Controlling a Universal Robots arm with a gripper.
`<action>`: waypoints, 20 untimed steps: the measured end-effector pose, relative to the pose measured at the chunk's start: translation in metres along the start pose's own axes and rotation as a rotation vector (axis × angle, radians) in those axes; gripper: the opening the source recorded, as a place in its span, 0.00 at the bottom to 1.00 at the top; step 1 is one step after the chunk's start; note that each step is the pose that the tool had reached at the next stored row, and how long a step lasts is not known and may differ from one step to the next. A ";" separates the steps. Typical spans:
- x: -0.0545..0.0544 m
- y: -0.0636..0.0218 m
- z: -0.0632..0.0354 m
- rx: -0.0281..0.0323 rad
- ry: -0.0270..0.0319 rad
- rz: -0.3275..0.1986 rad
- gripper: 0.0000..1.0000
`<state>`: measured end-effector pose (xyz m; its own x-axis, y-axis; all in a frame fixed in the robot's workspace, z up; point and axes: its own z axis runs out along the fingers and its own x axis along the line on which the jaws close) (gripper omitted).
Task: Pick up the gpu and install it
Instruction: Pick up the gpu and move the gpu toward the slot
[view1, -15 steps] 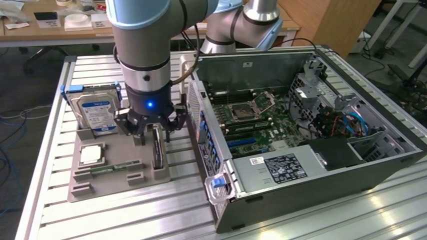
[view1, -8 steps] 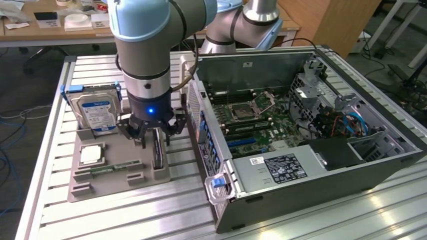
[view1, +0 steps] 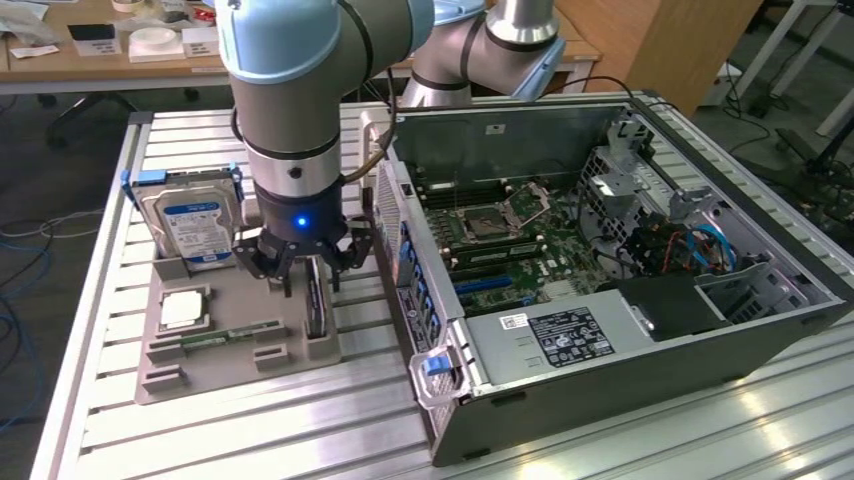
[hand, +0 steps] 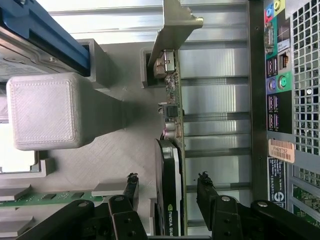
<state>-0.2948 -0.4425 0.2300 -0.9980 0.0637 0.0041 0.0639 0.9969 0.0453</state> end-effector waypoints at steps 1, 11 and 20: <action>0.000 0.0005 0.0002 -0.0001 -0.0002 0.000 0.59; 0.000 0.0047 0.0014 0.0002 0.0002 0.000 0.59; 0.000 0.0056 0.0019 -0.0001 -0.0001 0.000 0.59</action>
<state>-0.2949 -0.4367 0.2284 -0.9979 0.0639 0.0040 0.0640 0.9969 0.0454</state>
